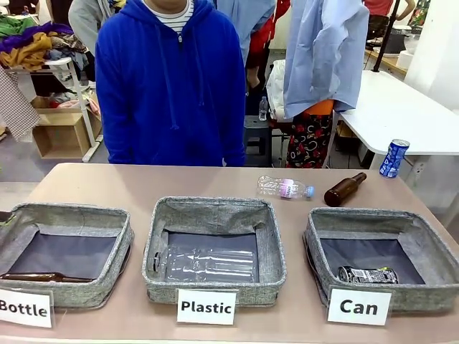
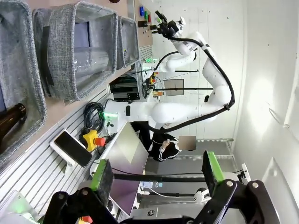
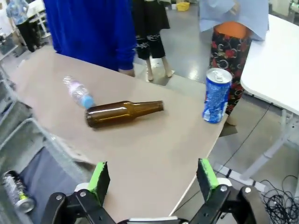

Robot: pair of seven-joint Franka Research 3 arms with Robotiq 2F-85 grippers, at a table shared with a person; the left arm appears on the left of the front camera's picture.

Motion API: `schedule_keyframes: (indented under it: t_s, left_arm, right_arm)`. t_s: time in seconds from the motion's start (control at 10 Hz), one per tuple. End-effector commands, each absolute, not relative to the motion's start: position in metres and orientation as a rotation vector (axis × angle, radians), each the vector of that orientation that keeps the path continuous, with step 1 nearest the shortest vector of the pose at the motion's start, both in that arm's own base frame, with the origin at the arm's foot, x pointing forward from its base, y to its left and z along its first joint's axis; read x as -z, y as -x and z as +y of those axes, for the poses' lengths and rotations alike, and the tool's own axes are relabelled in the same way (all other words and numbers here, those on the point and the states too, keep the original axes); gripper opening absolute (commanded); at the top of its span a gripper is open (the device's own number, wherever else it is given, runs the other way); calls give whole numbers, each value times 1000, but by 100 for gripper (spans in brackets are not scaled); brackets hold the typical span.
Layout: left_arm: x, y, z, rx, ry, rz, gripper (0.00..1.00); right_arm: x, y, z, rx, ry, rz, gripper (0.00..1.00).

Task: Sort the can waste into the basket.
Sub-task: Pick up the can waste from the table and place it in the right Fabric basket.

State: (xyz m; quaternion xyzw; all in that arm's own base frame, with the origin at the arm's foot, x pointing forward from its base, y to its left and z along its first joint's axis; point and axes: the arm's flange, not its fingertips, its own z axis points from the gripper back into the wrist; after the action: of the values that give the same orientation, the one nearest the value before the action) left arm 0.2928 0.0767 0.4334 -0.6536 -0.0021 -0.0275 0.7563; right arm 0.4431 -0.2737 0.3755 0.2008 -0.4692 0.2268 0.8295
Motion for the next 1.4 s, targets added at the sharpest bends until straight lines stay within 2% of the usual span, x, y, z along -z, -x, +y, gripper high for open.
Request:
schedule_keyframes:
  t_s: [0.0,0.4,0.7,1.3]
  left_arm:
    - [-439,-293,75,53,1446,-6,100]
    - [-439,-293,75,53,1446,-6,100]
    - [-439,-293,75,53,1446,-6,100]
    - [-439,-293,75,53,1446,-6,100]
  right_arm:
    - [-347,-477,-271,-479,-287,-1066,100]
    - [-313,-530,-248,-492,-153,-1120,100]
    - [-294,-555,-240,-487,-173,-1107,100]
    - [-257,-594,-241,-420,-304,-1261,100]
